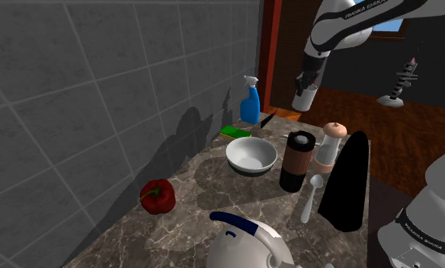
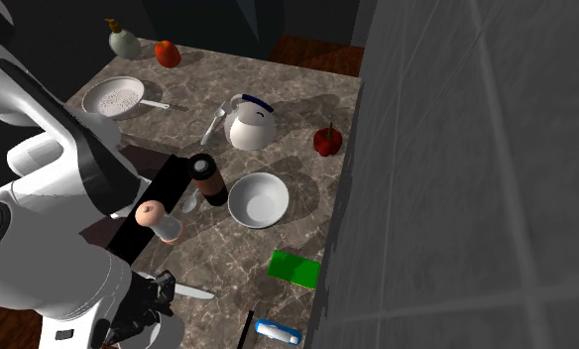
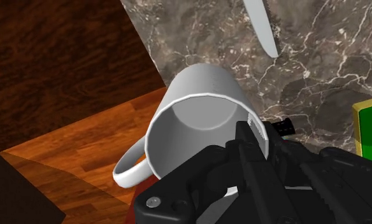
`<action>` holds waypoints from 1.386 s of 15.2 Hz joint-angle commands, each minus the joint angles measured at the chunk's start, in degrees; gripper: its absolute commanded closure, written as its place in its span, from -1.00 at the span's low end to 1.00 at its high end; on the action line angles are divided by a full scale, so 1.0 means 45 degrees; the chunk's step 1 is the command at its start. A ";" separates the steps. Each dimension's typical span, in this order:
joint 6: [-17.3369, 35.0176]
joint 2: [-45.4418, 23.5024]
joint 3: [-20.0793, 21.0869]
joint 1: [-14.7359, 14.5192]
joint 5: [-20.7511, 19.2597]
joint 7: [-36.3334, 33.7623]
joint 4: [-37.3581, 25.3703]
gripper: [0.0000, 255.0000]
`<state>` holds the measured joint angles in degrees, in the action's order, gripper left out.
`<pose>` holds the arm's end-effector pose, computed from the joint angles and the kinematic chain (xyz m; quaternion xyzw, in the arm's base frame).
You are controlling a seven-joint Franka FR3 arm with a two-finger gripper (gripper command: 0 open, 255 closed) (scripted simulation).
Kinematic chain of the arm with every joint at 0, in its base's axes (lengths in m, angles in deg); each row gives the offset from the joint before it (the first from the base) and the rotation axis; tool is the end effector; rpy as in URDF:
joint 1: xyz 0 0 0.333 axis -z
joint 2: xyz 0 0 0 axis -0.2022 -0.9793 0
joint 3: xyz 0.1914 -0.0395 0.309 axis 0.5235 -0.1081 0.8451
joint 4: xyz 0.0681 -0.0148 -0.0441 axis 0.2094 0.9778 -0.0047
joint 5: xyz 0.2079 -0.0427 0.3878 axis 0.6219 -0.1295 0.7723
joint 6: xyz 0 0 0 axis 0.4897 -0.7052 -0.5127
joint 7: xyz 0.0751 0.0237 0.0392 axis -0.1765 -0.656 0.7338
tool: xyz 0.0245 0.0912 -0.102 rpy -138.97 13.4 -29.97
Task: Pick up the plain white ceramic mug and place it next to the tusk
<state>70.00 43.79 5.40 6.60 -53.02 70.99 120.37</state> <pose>0.5336 -0.1241 0.4715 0.9947 -0.0345 0.0950 0.0194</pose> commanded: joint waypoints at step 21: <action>0.3568 -0.1598 0.0053 0.0016 -0.0146 -0.0094 0.1965 1.00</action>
<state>85.88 36.70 5.62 6.68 -53.65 70.62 129.17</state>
